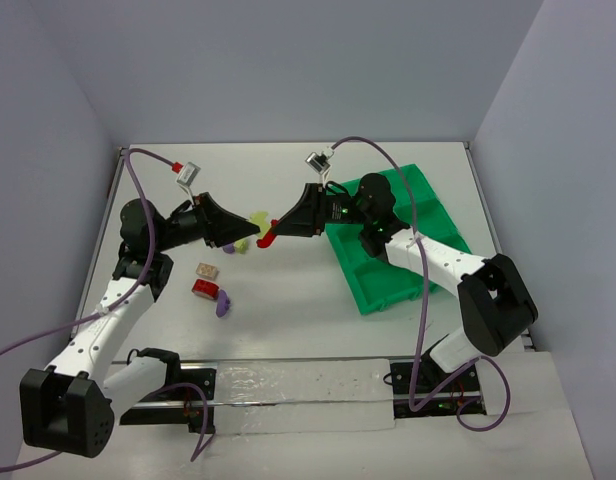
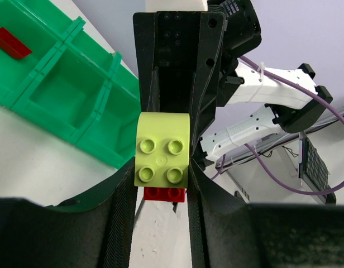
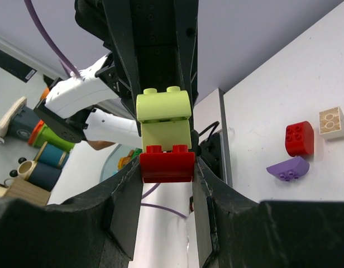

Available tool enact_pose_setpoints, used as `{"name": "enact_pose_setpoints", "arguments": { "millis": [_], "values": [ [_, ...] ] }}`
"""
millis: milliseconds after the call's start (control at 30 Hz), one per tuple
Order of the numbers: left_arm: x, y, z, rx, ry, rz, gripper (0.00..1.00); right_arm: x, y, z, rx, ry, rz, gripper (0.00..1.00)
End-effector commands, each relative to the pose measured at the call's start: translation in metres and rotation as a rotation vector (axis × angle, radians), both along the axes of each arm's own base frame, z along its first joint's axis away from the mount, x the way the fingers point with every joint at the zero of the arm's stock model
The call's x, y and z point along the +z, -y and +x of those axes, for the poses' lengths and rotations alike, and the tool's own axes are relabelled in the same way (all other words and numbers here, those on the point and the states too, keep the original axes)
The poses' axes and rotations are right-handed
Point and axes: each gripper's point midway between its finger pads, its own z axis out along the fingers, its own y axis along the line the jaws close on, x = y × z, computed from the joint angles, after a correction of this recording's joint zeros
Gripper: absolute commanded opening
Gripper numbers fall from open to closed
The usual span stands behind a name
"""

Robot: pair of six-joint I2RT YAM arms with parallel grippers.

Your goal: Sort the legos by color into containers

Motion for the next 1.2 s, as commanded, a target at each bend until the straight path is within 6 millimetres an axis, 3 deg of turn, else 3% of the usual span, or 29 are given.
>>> {"name": "enact_pose_setpoints", "arguments": {
  "millis": [0, 267, 500, 567, 633, 667, 733, 867, 933, 1033, 1167],
  "values": [
    [0.015, 0.001, -0.003, -0.007, 0.076, -0.005, 0.00, 0.005, 0.002, -0.006, 0.006, 0.044, 0.017, 0.00],
    [0.031, -0.013, 0.001, 0.065, 0.101, -0.039, 0.00, -0.022, 0.036, 0.011, -0.079, 0.012, -0.020, 0.00],
    [0.023, -0.015, 0.014, 0.094, 0.043, -0.067, 0.00, -0.031, 0.040, 0.016, -0.103, -0.003, -0.045, 0.00],
    [0.020, -0.016, 0.016, 0.102, 0.037, -0.060, 0.00, -0.039, 0.049, 0.031, -0.175, -0.015, -0.081, 0.00],
    [0.015, -0.018, 0.020, 0.129, 0.023, -0.031, 0.00, -0.068, 0.074, 0.074, -0.427, -0.055, -0.228, 0.00],
    [0.014, -0.018, 0.020, 0.131, 0.022, -0.029, 0.00, -0.075, 0.080, 0.071, -0.441, -0.120, -0.289, 0.00],
    [0.004, -0.022, 0.026, 0.180, -0.036, 0.013, 0.00, -0.096, 0.130, 0.116, -0.806, -0.063, -0.573, 0.00],
    [0.004, -0.026, 0.034, 0.231, -0.061, 0.059, 0.00, -0.096, 0.192, 0.147, -1.091, 0.024, -0.813, 0.00],
    [0.002, -0.028, 0.039, 0.253, -0.062, 0.082, 0.00, -0.092, 0.199, 0.160, -1.130, 0.032, -0.848, 0.00],
    [0.003, -0.029, 0.047, 0.271, -0.077, 0.104, 0.00, -0.111, 0.201, 0.176, -1.132, -0.007, -0.919, 0.00],
    [-0.009, -0.032, 0.061, 0.300, -0.138, 0.180, 0.00, -0.116, 0.204, 0.191, -1.170, -0.035, -0.958, 0.03]
  ]
}}
